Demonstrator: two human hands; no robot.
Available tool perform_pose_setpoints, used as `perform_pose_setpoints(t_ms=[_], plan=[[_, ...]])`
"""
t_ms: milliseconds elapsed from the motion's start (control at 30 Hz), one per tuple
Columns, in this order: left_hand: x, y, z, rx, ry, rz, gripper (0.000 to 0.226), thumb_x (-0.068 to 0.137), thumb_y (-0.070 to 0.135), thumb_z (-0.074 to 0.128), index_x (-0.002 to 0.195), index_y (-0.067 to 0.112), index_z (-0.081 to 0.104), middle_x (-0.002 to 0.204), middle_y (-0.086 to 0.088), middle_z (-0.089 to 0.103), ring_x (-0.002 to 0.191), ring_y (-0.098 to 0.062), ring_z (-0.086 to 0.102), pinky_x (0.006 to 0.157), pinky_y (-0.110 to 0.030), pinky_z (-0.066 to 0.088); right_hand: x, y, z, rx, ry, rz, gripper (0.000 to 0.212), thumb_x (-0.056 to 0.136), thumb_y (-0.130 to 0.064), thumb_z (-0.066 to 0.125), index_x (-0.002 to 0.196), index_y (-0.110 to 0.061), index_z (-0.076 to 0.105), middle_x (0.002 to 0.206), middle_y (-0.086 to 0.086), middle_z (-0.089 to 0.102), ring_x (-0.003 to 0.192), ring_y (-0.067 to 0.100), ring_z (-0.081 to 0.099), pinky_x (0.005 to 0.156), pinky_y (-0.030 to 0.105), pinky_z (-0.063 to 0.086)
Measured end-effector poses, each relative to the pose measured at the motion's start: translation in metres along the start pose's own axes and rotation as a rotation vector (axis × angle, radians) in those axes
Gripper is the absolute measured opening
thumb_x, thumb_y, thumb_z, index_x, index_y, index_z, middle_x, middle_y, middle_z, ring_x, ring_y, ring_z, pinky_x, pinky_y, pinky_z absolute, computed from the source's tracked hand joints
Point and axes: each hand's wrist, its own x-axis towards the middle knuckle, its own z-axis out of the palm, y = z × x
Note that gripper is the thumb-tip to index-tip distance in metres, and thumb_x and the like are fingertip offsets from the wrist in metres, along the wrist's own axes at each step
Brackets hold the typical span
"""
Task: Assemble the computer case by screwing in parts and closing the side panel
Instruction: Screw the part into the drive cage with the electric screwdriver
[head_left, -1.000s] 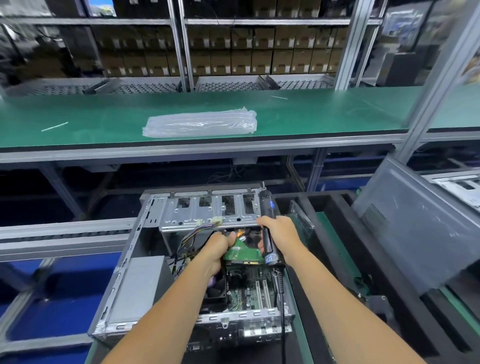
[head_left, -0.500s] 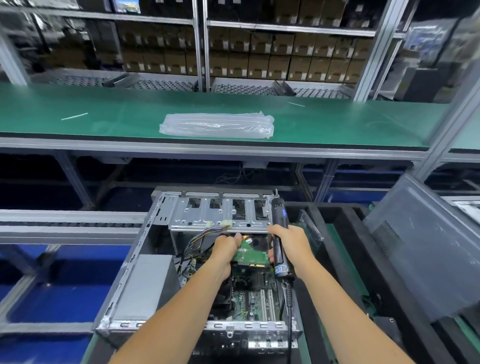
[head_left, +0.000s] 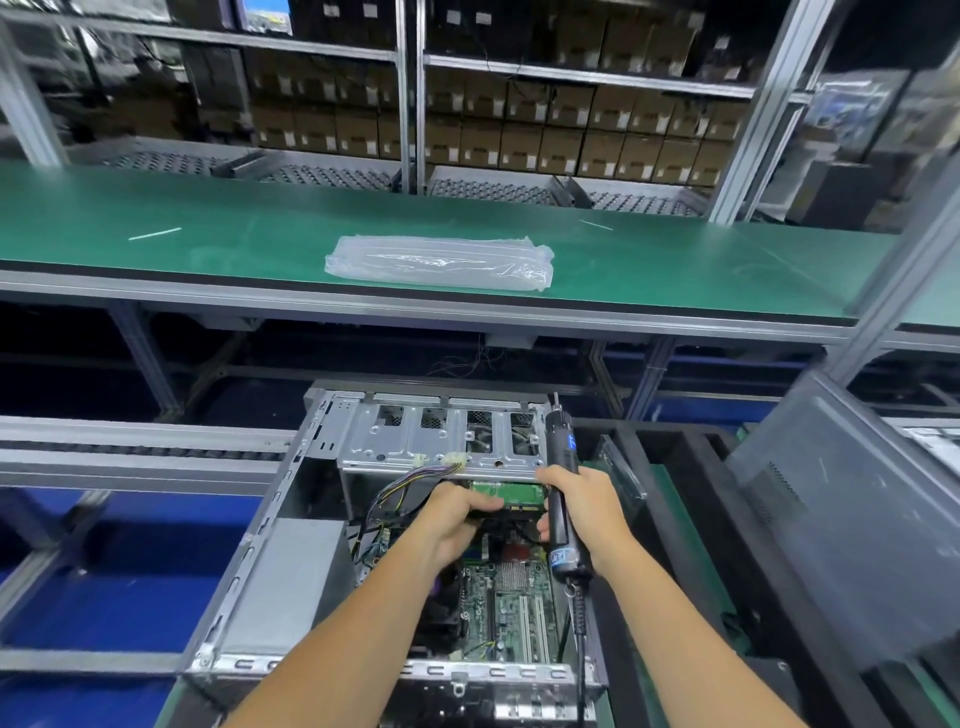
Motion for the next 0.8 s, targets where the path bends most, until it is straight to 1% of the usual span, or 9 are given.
perform_pose_setpoints(t_ms=[67, 167, 200, 267, 367, 467, 600, 700, 800], plan=[[0.002, -0.002, -0.002, -0.017, -0.021, -0.025, 0.055, 0.072, -0.021, 0.061, 0.123, -0.011, 0.042, 0.111, -0.029, 0.061, 0.094, -0.036, 0.065, 0.072, -0.038, 0.057, 0.000, 0.000, 0.000, -0.002, 0.002, -0.001, 0.026, 0.087, -0.019, 0.069, 0.100, 0.002, 0.059, 0.056, 0.013, 0.058, 0.044, 0.027, 0.060, 0.045, 0.031, 0.050], [0.006, -0.008, -0.002, -0.097, -0.014, -0.082, 0.092, 0.072, -0.031, 0.051, 0.143, 0.021, 0.023, 0.132, -0.029, 0.042, 0.099, -0.037, 0.061, 0.078, -0.040, 0.058, 0.000, 0.000, 0.001, -0.015, 0.004, -0.007, 0.026, 0.087, -0.019, 0.068, 0.098, 0.002, 0.059, 0.059, 0.015, 0.058, 0.044, 0.028, 0.060, 0.046, 0.032, 0.049], [0.008, -0.009, -0.002, -0.079, 0.006, -0.056, 0.094, 0.071, -0.032, 0.050, 0.146, 0.018, 0.020, 0.137, -0.029, 0.039, 0.099, -0.036, 0.062, 0.081, -0.040, 0.058, 0.000, 0.000, 0.001, -0.016, 0.007, -0.008, 0.026, 0.087, -0.019, 0.068, 0.099, 0.003, 0.059, 0.060, 0.016, 0.057, 0.044, 0.028, 0.060, 0.045, 0.032, 0.049], [0.012, -0.010, -0.001, -0.005, 0.073, 0.008, 0.085, 0.070, -0.030, 0.054, 0.143, 0.001, 0.024, 0.133, -0.030, 0.043, 0.094, -0.033, 0.064, 0.086, -0.040, 0.055, 0.000, 0.000, 0.002, -0.018, 0.012, -0.010, 0.028, 0.087, -0.018, 0.068, 0.100, 0.004, 0.059, 0.061, 0.016, 0.057, 0.043, 0.028, 0.060, 0.044, 0.031, 0.049], [0.011, -0.007, 0.000, 0.007, 0.103, 0.030, 0.064, 0.074, -0.022, 0.060, 0.131, -0.016, 0.032, 0.101, -0.027, 0.059, 0.082, -0.029, 0.065, 0.075, -0.033, 0.055, -0.001, -0.001, 0.002, -0.019, 0.014, -0.009, 0.028, 0.087, -0.019, 0.069, 0.102, 0.003, 0.059, 0.059, 0.015, 0.058, 0.043, 0.028, 0.060, 0.043, 0.029, 0.048], [0.005, -0.004, 0.004, -0.103, 0.031, 0.049, 0.054, 0.079, -0.018, 0.059, 0.127, -0.021, 0.034, 0.106, -0.026, 0.059, 0.088, -0.027, 0.067, 0.069, -0.027, 0.055, -0.002, -0.001, 0.002, -0.029, 0.017, -0.009, 0.028, 0.087, -0.019, 0.069, 0.102, 0.003, 0.060, 0.056, 0.012, 0.059, 0.042, 0.026, 0.060, 0.041, 0.027, 0.046], [0.009, -0.005, 0.009, -0.233, 0.089, 0.108, 0.037, 0.083, -0.025, 0.045, 0.115, -0.008, 0.040, 0.131, -0.032, 0.032, 0.116, -0.041, 0.051, 0.075, -0.035, 0.054, -0.003, -0.003, 0.002, -0.045, 0.019, -0.007, 0.028, 0.087, -0.019, 0.068, 0.102, 0.004, 0.061, 0.060, 0.016, 0.059, 0.041, 0.025, 0.059, 0.042, 0.026, 0.046], [0.007, -0.005, 0.011, -0.178, 0.096, 0.125, 0.029, 0.082, -0.027, 0.042, 0.087, 0.001, 0.044, 0.126, -0.035, 0.035, 0.105, -0.042, 0.057, 0.069, -0.031, 0.057, -0.004, -0.005, 0.002, -0.055, 0.019, -0.005, 0.027, 0.087, -0.019, 0.068, 0.102, 0.002, 0.061, 0.062, 0.018, 0.060, 0.041, 0.026, 0.058, 0.043, 0.027, 0.046], [0.009, -0.008, 0.007, -0.024, 0.116, 0.100, 0.022, 0.082, -0.017, 0.048, 0.101, -0.005, 0.046, 0.115, -0.029, 0.049, 0.093, -0.034, 0.066, 0.074, -0.033, 0.057, -0.004, -0.006, 0.003, -0.067, 0.023, -0.008, 0.027, 0.087, -0.020, 0.068, 0.101, 0.002, 0.061, 0.064, 0.019, 0.061, 0.042, 0.025, 0.058, 0.043, 0.027, 0.045]])
